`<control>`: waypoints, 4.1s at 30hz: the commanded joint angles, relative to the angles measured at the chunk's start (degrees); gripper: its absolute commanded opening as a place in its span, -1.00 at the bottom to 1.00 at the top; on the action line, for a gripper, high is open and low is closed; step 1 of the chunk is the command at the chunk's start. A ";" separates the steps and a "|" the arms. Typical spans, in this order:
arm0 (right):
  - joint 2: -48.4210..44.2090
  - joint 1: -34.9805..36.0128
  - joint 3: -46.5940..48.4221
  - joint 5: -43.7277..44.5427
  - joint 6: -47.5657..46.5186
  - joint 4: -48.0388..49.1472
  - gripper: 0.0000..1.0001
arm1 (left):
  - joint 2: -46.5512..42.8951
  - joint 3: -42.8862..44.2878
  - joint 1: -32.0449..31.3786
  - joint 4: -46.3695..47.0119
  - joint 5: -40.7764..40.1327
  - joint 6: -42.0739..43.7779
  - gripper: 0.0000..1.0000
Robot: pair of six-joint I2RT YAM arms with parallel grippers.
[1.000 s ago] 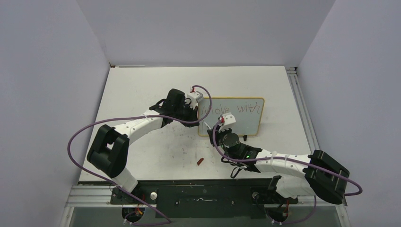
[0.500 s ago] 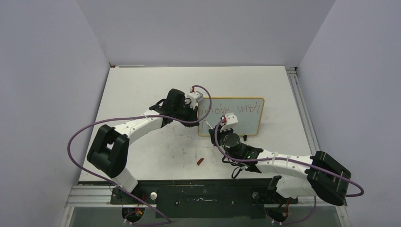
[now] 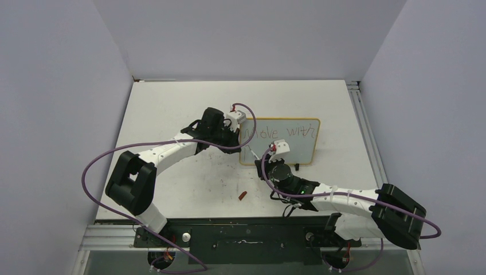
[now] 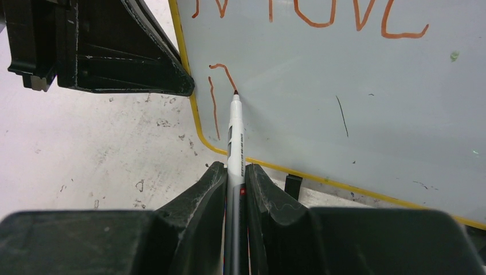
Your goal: Write a sentence on the whiteboard
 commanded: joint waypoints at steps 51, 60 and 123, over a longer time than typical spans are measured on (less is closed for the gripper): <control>-6.19 1.50 -1.20 -5.74 -5.81 1.21 -0.89 | -1.36 2.93 0.55 0.97 1.73 -0.10 -1.00; -2.78 0.88 -0.59 -2.25 -4.67 1.50 -0.89 | -1.23 2.99 0.54 1.04 1.77 -0.14 -1.00; 1.25 -0.32 -2.10 -0.38 -0.86 -1.53 -0.89 | -1.23 2.98 0.54 0.97 1.87 -0.10 -1.00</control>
